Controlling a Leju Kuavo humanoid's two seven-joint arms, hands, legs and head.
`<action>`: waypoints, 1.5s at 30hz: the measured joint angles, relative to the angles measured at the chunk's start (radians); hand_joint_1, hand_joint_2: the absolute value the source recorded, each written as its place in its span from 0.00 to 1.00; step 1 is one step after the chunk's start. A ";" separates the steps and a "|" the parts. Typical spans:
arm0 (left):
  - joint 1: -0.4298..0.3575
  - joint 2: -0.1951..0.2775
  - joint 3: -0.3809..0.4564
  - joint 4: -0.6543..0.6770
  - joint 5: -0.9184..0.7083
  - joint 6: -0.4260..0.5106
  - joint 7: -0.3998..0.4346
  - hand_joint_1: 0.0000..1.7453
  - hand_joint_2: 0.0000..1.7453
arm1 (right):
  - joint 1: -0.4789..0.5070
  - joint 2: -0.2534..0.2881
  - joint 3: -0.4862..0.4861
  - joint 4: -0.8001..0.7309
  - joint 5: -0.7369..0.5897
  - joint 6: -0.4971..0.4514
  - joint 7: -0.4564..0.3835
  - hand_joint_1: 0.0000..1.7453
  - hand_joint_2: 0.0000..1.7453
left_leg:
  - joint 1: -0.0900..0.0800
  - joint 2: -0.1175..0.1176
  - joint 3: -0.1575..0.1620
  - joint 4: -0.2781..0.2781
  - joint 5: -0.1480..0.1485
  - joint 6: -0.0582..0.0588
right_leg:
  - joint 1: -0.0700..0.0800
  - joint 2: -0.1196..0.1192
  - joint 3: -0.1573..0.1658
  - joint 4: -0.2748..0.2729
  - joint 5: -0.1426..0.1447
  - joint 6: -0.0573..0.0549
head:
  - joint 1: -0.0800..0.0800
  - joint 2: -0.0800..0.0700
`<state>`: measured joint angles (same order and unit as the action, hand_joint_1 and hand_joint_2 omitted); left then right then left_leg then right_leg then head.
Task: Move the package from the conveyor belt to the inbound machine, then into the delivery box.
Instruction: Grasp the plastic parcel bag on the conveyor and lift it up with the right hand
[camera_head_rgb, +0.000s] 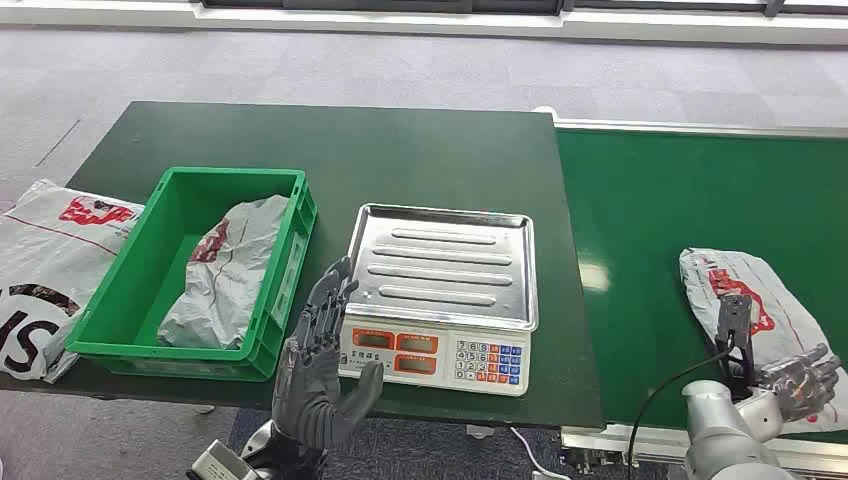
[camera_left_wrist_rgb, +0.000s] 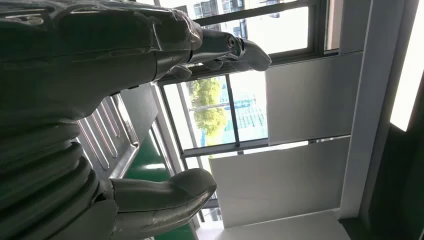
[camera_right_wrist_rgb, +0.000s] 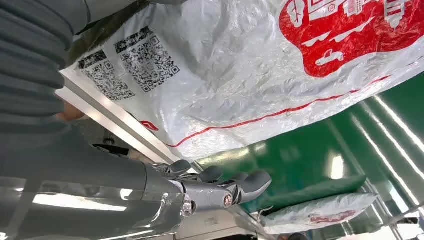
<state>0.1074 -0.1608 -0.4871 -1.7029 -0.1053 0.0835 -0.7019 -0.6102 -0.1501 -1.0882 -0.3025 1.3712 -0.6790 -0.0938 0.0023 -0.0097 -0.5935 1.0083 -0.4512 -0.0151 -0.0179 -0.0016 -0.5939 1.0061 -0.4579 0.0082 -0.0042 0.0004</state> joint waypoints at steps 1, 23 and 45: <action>0.000 0.000 0.000 0.000 0.000 0.000 0.000 0.00 1.00 | 0.000 0.000 0.000 0.000 0.001 0.004 0.001 0.00 1.00 | 0.000 0.000 0.000 0.000 0.000 0.000 | 0.000 0.000 0.000 0.000 0.000 0.000 | 0.000 0.000; -0.001 0.010 -0.015 0.001 0.000 0.014 0.000 0.00 1.00 | 0.006 0.017 0.057 0.013 0.064 0.233 0.059 0.00 1.00 | 0.000 0.000 0.000 0.000 0.000 0.000 | 0.000 0.000 0.000 0.000 0.000 0.000 | 0.000 0.000; -0.004 0.011 -0.018 0.010 0.010 -0.004 0.000 0.00 1.00 | 0.004 0.031 0.147 0.014 0.137 0.463 0.076 0.50 1.00 | 0.000 0.004 0.007 0.000 -0.002 0.001 | 0.001 0.003 0.006 -0.001 0.000 0.000 | 0.000 0.000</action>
<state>0.1036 -0.1495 -0.5047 -1.6924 -0.0957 0.0794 -0.7017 -0.6060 -0.1194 -0.9416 -0.2884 1.5085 -0.2165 -0.0174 0.0025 -0.0061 -0.5863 1.0083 -0.4529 -0.0144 -0.0171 0.0012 -0.5876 1.0055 -0.4578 0.0082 -0.0042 0.0004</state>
